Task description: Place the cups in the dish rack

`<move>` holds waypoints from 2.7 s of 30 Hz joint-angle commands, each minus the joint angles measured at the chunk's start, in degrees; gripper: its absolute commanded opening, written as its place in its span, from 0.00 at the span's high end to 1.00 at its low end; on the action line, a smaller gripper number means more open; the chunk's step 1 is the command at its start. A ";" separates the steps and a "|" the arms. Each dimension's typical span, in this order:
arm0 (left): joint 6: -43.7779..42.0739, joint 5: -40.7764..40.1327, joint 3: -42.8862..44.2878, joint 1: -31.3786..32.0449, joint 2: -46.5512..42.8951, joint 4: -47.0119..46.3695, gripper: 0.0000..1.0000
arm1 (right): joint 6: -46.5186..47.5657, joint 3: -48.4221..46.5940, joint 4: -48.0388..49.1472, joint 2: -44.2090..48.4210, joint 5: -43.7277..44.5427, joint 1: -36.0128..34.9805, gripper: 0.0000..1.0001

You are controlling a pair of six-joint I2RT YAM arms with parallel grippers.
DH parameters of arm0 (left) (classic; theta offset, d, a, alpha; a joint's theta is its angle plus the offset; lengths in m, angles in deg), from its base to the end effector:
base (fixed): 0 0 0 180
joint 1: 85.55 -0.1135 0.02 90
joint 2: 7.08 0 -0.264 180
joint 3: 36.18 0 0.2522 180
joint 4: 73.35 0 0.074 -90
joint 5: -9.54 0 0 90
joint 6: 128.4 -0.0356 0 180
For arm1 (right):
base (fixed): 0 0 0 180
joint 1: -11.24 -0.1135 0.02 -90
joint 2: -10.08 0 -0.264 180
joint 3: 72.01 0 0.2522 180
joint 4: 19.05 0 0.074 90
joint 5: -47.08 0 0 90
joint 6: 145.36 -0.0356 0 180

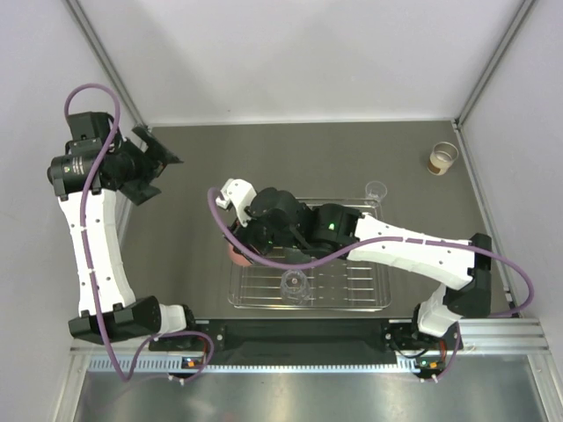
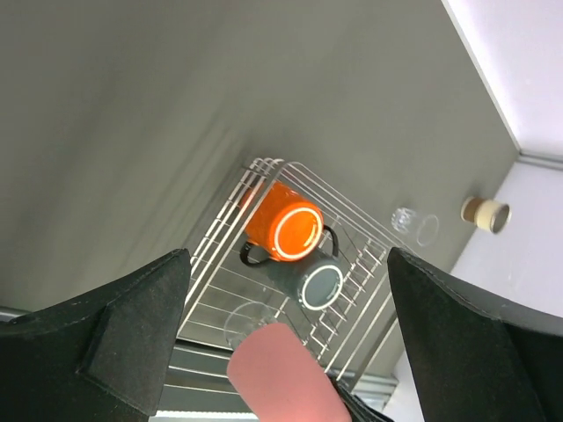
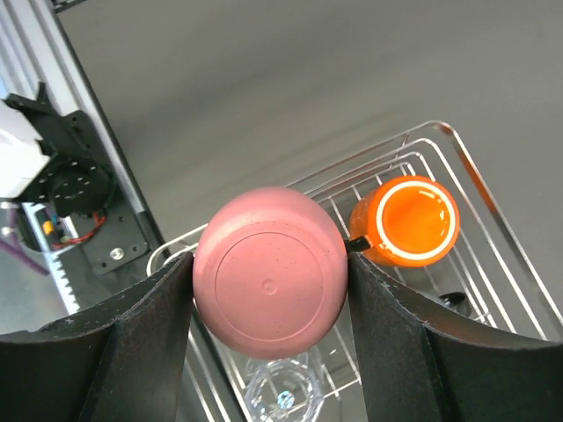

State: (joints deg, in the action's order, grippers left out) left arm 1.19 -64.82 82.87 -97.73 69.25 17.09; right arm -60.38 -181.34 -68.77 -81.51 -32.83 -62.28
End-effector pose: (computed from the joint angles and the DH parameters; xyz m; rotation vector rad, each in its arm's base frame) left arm 0.2129 0.0361 0.4610 -0.9456 2.2446 -0.5473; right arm 0.1081 0.3435 0.3965 -1.1391 1.8628 0.6164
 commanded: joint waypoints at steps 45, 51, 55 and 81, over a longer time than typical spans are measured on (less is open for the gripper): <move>-3.38 -2.54 3.51 -1.61 -1.63 9.54 0.05 | 1.24 17.70 22.87 -10.27 5.73 -0.84 1.00; -3.65 -2.28 3.16 -1.53 -1.63 9.36 0.05 | 0.80 18.67 25.15 -10.45 6.17 0.03 1.00; -3.65 -1.49 2.72 -1.70 -1.45 9.10 0.05 | -0.08 19.98 25.68 -10.45 6.09 0.48 0.99; -2.77 2.64 0.61 -2.23 -1.45 7.60 0.04 | 0.89 22.18 22.52 -3.33 4.50 0.74 0.07</move>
State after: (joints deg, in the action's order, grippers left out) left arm -1.28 -63.32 83.79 -99.57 68.55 17.84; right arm -59.88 -157.76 -46.30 -88.51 -28.29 -61.71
